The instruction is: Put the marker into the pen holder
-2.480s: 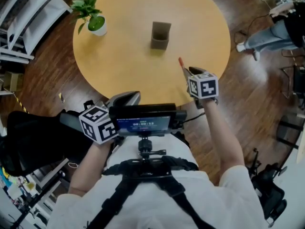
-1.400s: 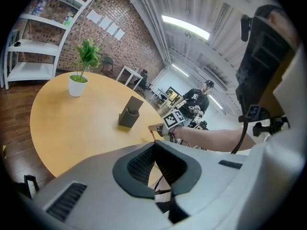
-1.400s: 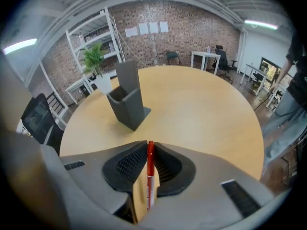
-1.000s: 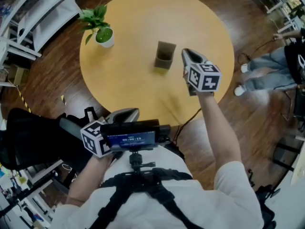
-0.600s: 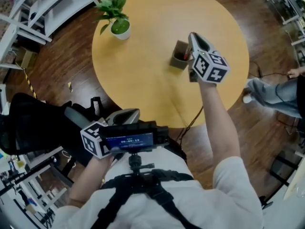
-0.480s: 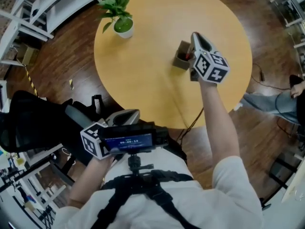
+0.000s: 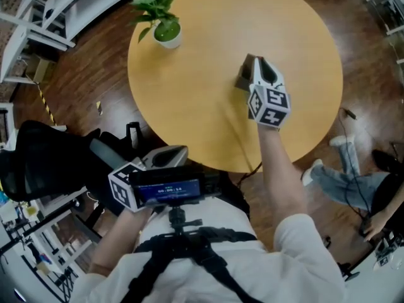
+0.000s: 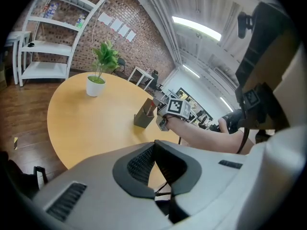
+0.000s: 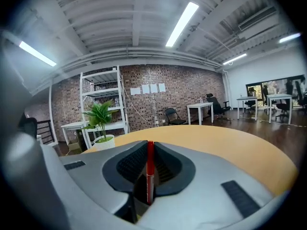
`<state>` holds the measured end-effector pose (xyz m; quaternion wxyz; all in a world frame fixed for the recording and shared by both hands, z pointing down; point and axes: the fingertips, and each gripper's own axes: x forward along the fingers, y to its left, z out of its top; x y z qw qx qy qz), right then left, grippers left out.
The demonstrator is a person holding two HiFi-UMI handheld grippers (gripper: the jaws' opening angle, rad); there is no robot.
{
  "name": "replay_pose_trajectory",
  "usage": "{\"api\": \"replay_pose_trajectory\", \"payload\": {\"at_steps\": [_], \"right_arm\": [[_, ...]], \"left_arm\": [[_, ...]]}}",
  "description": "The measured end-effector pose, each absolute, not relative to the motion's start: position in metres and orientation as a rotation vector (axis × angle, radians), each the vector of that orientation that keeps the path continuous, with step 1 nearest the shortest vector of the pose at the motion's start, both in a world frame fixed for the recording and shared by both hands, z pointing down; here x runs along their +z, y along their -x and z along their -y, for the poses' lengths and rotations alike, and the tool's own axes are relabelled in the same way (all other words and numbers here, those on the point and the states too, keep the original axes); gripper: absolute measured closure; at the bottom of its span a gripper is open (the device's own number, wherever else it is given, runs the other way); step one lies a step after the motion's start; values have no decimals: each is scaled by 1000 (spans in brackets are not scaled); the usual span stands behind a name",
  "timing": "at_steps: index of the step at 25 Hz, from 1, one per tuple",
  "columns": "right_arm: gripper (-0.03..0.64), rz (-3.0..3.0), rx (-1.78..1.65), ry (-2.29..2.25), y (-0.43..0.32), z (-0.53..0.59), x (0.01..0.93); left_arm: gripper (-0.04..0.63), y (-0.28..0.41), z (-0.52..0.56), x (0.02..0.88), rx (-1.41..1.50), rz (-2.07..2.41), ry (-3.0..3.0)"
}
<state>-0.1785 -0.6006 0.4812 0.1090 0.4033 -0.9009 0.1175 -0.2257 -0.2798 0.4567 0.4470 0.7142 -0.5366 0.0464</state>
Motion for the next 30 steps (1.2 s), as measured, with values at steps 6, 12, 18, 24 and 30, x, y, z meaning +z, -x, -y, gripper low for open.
{"api": "replay_pose_trajectory", "payload": {"at_steps": [6,12,18,24,30], "right_arm": [[574,2521,422,-1181,167,589,522],[566,2476,441,-1148,165,591,526],[540,2539,411,-1141,154,574,481],[540,2492,423,-1124,126,525,465],[540,2441,462,-1147,98,469,460]], "left_arm": [[601,227,288,457,100,1316,-1779],[601,225,293,457,87,1288,-1811],[601,220,294,451,87,1234,-1876],[601,219,302,447,77,1173,-1957],[601,209,302,446,64,1089,-2015]]}}
